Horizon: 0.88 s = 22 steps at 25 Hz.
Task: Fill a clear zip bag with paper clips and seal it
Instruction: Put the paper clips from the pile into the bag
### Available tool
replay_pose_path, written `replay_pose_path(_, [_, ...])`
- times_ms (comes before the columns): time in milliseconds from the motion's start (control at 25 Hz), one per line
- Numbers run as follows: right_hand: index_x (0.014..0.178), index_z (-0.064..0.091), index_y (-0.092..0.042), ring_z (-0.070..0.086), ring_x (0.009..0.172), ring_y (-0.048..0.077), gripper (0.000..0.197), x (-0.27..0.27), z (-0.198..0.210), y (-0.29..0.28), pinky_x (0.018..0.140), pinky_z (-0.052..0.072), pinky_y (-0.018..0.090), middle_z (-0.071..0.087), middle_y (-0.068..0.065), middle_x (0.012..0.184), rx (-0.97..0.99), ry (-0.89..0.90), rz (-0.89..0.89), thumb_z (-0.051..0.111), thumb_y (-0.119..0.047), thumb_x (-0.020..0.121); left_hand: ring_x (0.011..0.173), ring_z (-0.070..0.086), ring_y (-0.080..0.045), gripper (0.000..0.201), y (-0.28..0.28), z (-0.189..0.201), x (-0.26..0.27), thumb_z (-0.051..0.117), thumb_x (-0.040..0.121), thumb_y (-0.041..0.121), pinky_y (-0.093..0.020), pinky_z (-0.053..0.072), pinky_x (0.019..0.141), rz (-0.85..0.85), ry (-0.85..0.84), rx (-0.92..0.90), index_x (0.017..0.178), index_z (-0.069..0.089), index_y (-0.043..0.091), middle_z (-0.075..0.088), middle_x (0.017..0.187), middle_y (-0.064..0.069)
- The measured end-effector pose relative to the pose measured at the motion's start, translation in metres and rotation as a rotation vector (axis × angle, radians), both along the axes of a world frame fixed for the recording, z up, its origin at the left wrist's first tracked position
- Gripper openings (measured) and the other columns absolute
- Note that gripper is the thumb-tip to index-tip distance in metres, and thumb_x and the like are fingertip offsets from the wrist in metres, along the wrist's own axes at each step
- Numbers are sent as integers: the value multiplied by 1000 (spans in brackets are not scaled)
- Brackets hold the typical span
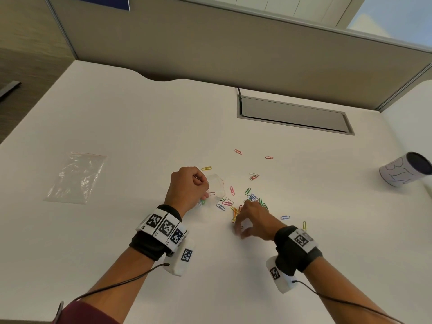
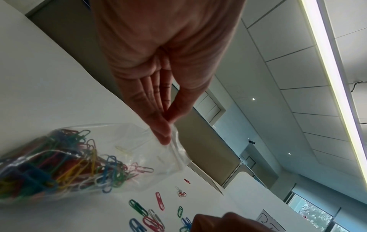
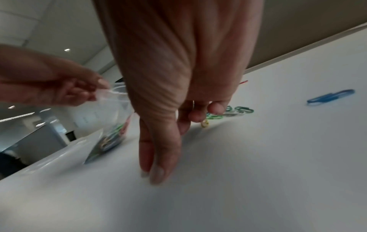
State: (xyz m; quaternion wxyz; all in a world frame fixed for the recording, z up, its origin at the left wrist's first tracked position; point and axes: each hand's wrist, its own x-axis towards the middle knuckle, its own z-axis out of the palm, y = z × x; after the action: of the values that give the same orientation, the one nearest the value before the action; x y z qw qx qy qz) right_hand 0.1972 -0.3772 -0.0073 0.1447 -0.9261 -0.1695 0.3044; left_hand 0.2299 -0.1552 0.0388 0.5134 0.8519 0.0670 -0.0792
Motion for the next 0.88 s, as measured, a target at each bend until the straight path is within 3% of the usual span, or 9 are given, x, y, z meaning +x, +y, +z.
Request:
replay_pose_path(200, [84,73,-28,46,90,19,14,32,-6,-6,81,43,37,47,-1,88,87,-167,-290,79,-30,72,54,73,-17,2,8,0,3,68,84,2,-40,64,69,12,-8,24,82,68,2,73,66,-11])
replay_pose_path(400, [99,69,-29,43,98,23,25,30,-18,43,84,39,39,49,4,97,154,-183,-118,75,-33,76,53,73,-17,4,19,-1,1,68,83,1,-43,64,68,33,-18,27,80,68,3,73,65,-11])
replay_pose_path(600, [89,70,-22,48,102,29,10,47,-26,33,83,36,39,50,2,95,145,-273,-317,70,-27,81,55,73,-20,3,29,3,-2,67,84,1,-41,64,68,73,-28,28,81,68,2,73,63,-9])
replay_pose_path(680, [97,69,-20,50,107,29,17,54,-23,33,87,37,40,57,6,107,158,-351,-295,69,-29,82,55,73,-21,4,35,3,-4,68,83,1,-42,64,68,89,-28,24,80,67,3,72,63,-7])
replay_pose_path(760, [117,62,-16,49,121,29,34,64,-23,50,97,39,43,57,10,129,158,-425,-175,65,-30,85,54,73,-22,5,42,2,-5,67,82,0,-43,64,68,119,-31,18,79,67,4,72,63,-8])
replay_pose_path(840, [138,44,-12,38,137,29,52,73,-29,74,109,35,48,41,11,149,86,-440,12,58,-29,90,54,73,-22,6,49,2,-6,68,82,-1,-44,64,68,145,-37,16,79,68,4,72,64,-10])
replay_pose_path(880, [145,30,-13,27,144,27,58,75,-32,85,116,27,48,29,10,156,33,-406,77,52,-30,94,54,73,-22,5,52,1,-7,68,82,0,-44,64,68,151,-39,17,79,68,4,72,65,-10])
